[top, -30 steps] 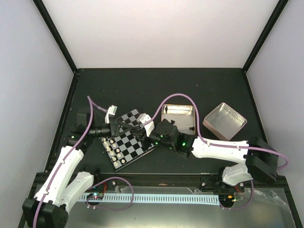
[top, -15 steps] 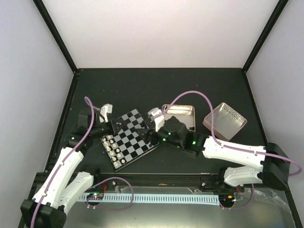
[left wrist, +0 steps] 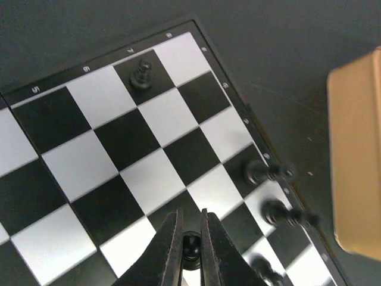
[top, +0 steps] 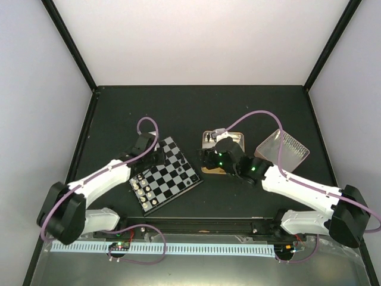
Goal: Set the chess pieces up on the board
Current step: Place the chess piece on the chessboard.
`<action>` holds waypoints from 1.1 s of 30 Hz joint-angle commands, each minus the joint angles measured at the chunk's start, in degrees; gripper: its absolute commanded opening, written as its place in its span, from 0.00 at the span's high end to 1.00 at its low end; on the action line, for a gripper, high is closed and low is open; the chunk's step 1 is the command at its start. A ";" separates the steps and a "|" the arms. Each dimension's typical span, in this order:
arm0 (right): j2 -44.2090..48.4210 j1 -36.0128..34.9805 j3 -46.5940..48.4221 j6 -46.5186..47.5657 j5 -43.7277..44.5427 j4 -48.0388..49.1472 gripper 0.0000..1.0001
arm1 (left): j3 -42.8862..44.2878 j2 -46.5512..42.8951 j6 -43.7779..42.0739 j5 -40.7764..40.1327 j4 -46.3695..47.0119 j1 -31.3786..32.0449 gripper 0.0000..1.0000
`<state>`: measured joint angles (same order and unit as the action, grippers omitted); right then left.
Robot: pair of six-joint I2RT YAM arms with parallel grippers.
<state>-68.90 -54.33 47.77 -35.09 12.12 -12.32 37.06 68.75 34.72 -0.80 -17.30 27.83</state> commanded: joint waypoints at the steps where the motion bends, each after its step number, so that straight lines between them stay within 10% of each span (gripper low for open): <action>1: 1.80 2.49 -1.02 -1.66 1.77 -2.79 0.28 | 1.20 6.32 -0.08 -7.85 10.22 1.47 0.98; 33: 0.80 6.97 2.04 -0.09 2.24 -7.82 0.27 | 2.45 24.17 -8.28 -17.04 24.04 3.17 0.84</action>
<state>-67.55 -47.75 48.10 -34.87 14.39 -20.18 38.24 92.03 27.59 -16.14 7.38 30.63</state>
